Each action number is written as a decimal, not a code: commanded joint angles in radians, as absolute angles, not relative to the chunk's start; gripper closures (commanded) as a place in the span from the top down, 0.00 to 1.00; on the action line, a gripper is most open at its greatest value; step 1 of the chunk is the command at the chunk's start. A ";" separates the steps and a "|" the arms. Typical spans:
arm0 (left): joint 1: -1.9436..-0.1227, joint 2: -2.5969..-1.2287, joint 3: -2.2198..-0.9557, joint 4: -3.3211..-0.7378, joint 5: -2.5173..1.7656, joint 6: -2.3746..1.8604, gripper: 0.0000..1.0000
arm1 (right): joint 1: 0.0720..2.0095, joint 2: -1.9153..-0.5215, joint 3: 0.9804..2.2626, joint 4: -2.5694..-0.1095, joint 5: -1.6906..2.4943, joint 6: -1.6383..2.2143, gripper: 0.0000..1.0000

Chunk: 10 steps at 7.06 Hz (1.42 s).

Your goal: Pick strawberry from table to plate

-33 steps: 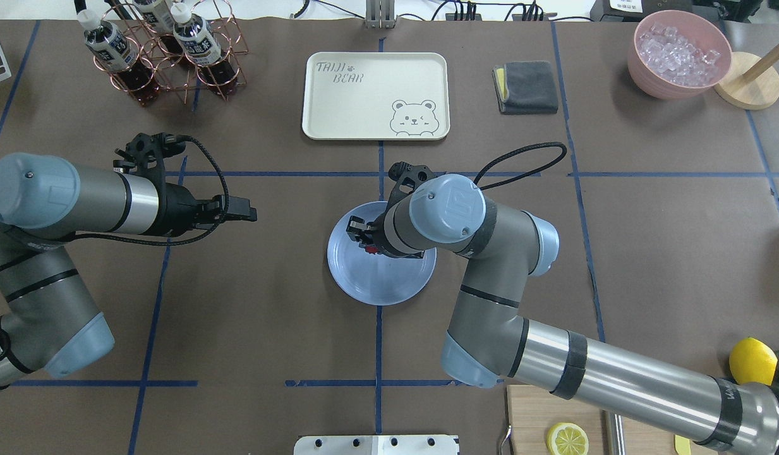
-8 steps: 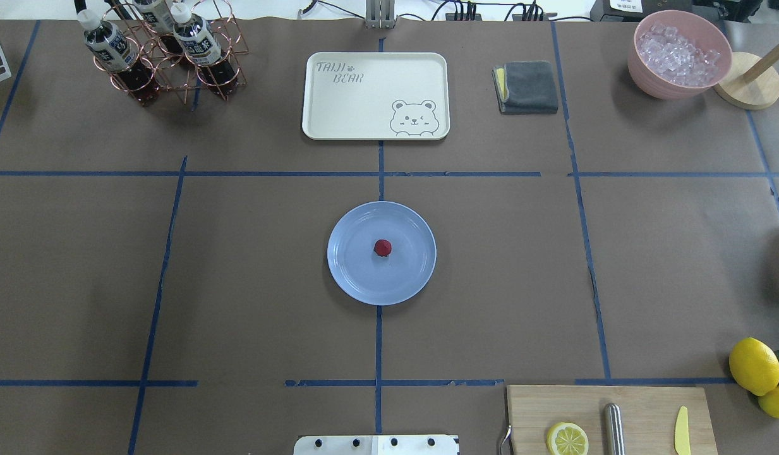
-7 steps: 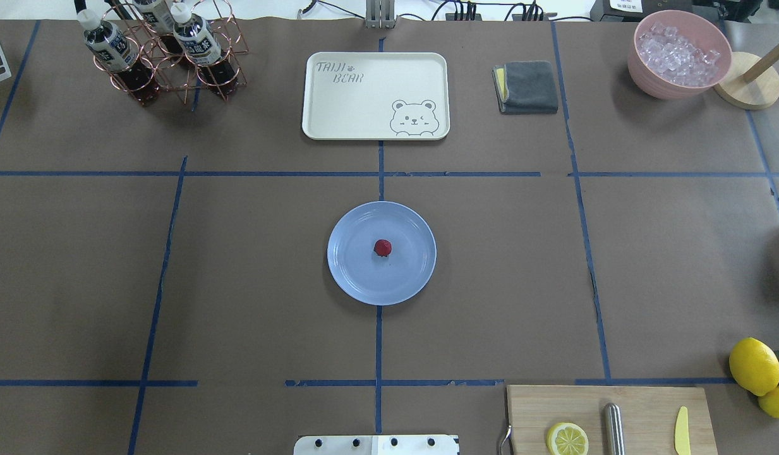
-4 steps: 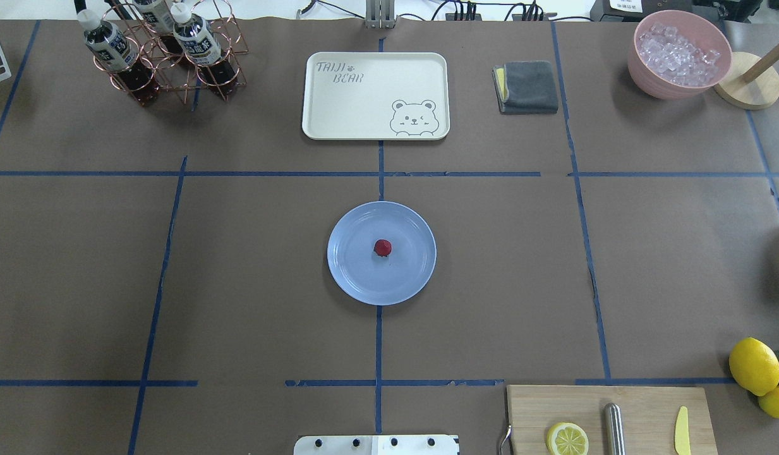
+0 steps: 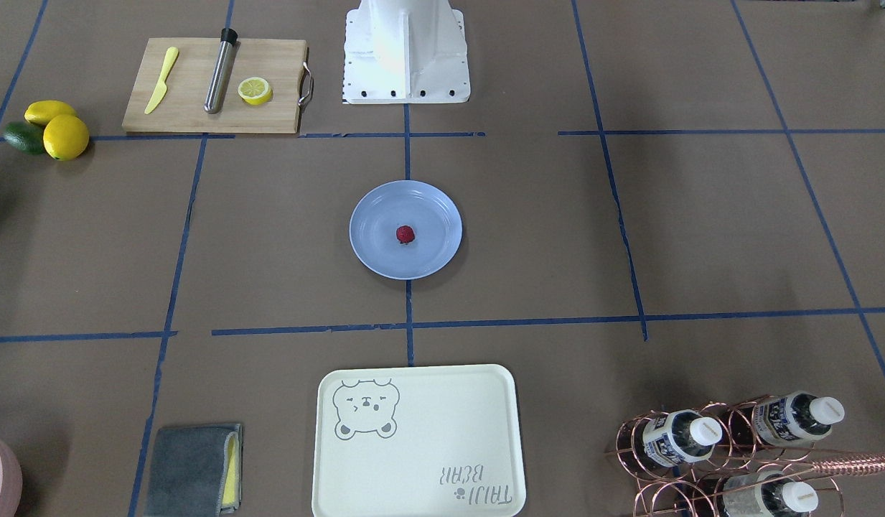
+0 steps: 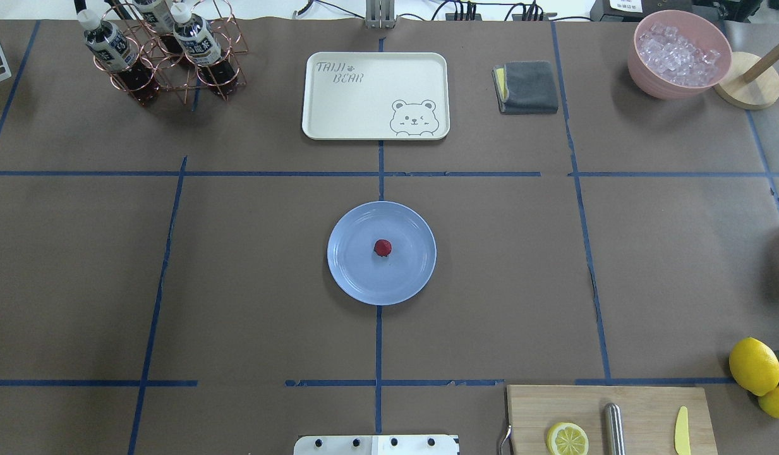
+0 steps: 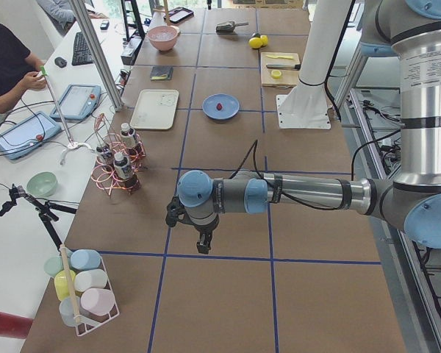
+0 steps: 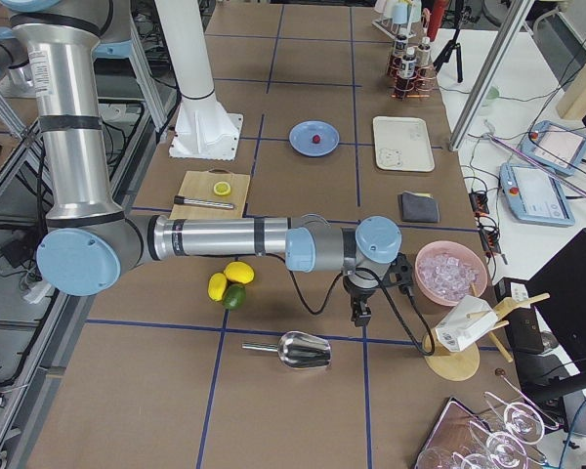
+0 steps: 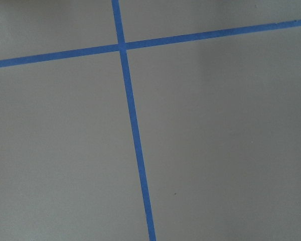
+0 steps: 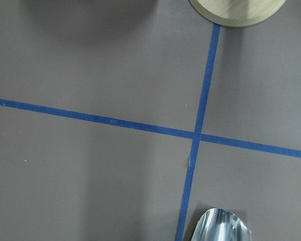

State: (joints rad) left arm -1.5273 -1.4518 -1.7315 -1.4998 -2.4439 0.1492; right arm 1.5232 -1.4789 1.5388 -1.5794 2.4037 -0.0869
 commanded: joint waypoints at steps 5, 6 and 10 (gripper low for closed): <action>-1.532 -1.474 -1.706 -1.526 -2.352 0.143 1.00 | 1.523 -1.465 1.555 -1.581 2.431 -0.083 1.00; -1.532 -1.459 -1.712 -1.529 -2.355 0.144 1.00 | 1.523 -1.468 1.557 -1.582 2.431 -0.083 1.00; -1.534 -1.460 -1.712 -1.560 -2.379 0.130 1.00 | 1.522 -1.512 1.597 -1.577 2.430 -0.083 1.00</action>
